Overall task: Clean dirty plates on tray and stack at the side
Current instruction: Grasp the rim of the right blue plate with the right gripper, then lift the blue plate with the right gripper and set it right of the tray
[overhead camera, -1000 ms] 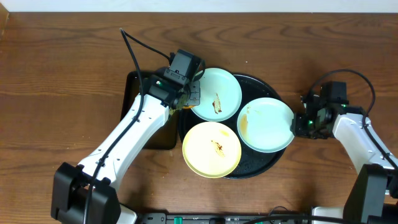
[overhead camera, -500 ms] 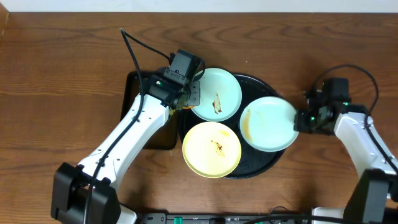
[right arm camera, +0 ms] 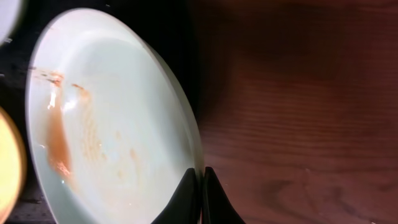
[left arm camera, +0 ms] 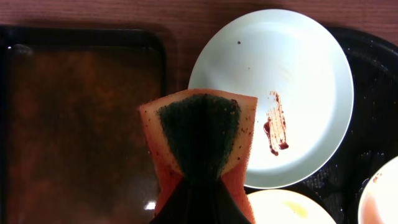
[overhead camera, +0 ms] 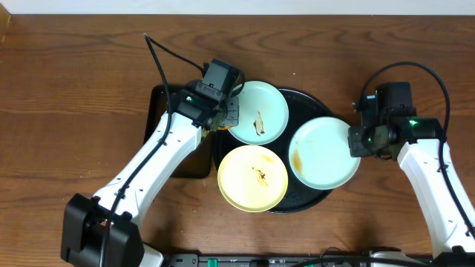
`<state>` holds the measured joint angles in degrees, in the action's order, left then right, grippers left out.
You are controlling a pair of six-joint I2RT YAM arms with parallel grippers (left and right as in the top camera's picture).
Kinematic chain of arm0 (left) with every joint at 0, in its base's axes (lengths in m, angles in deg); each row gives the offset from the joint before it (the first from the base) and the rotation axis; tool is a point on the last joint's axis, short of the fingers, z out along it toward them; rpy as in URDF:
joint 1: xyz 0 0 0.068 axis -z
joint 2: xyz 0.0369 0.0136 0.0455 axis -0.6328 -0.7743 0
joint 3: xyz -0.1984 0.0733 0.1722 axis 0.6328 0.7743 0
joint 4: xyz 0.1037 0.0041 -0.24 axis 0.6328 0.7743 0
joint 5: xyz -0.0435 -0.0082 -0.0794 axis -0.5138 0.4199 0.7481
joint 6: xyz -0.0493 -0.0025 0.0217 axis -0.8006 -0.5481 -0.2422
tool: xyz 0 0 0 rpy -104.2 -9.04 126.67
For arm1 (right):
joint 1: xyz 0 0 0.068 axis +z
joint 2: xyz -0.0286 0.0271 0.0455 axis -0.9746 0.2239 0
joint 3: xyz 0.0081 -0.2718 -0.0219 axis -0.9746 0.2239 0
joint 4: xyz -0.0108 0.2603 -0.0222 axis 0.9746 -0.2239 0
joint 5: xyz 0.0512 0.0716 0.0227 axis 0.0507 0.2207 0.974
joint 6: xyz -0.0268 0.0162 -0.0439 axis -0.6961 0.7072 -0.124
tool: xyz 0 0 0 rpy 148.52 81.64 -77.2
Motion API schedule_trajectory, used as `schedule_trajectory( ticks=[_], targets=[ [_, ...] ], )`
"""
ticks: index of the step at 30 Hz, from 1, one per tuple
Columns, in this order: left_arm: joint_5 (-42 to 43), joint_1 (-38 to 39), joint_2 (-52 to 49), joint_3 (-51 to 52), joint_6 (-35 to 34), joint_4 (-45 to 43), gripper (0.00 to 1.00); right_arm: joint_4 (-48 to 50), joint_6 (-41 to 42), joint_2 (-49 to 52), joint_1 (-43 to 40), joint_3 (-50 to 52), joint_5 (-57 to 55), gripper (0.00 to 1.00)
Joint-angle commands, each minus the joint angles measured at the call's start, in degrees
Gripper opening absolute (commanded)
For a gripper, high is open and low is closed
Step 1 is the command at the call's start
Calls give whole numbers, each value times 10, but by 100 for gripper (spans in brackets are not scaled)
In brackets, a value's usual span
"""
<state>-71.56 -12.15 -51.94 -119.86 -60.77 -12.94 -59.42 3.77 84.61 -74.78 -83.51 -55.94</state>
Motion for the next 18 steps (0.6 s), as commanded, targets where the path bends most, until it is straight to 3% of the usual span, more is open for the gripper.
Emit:
schedule_trajectory(
  ticks=[1, 10, 18],
  targets=[
    [-1, 0, 16, -8, 5, 1, 7, -4, -11, -1, 4, -2, -39, 1],
    [-1, 0, 16, -8, 5, 2, 7, -45, -10, -1, 4, -10, -73, 1],
    [-1, 0, 16, -8, 5, 2, 7, -142, -6, -1, 4, -70, 4, 1]
  ],
)
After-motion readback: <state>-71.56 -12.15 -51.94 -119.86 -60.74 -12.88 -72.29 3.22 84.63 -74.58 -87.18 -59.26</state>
